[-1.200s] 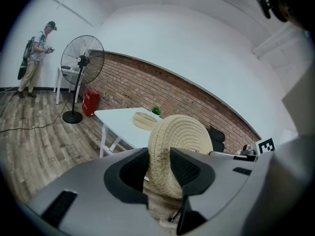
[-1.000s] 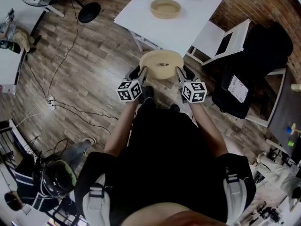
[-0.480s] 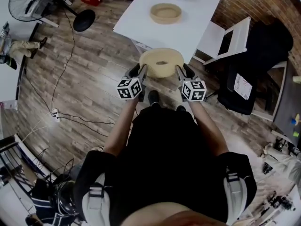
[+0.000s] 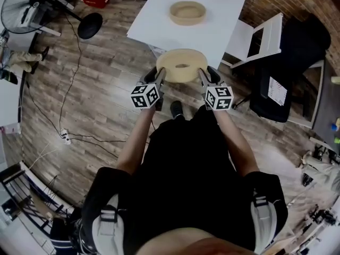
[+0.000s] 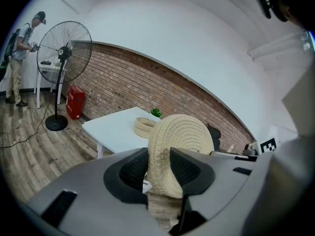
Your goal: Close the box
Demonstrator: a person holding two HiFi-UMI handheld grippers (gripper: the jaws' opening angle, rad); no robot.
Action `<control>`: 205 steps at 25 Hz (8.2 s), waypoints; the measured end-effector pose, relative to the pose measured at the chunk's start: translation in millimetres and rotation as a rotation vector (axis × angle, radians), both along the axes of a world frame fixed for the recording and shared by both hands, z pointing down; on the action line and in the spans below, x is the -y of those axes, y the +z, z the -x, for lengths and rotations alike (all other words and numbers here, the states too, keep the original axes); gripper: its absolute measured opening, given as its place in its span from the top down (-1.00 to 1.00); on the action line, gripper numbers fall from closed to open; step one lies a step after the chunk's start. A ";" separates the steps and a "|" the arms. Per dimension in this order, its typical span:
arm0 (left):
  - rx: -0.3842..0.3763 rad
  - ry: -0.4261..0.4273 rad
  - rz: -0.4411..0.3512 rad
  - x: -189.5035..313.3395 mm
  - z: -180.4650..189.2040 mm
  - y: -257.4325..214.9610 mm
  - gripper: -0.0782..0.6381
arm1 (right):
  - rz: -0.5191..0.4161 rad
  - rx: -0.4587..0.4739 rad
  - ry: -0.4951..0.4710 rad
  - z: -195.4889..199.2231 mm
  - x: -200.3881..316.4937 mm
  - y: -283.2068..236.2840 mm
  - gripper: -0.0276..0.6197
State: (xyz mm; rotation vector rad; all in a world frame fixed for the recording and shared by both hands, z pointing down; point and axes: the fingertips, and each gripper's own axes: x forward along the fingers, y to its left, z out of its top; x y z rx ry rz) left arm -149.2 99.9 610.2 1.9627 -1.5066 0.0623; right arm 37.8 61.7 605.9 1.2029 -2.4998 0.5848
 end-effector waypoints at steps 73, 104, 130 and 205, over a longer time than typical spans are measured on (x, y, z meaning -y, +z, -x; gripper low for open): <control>0.040 -0.078 0.039 270.9 2.5 -0.5 0.38 | 0.129 0.076 -0.055 3.2 278.3 22.6 0.50; -0.001 0.226 0.170 368.6 34.4 70.5 0.38 | 0.206 0.018 0.237 33.0 360.8 60.5 0.50; 0.035 0.341 0.218 394.5 34.6 106.4 0.38 | 0.260 -0.037 0.302 32.4 385.3 97.8 0.49; 0.236 0.338 0.133 392.0 51.1 73.0 0.57 | 0.114 -0.039 0.181 18.3 351.6 75.3 0.92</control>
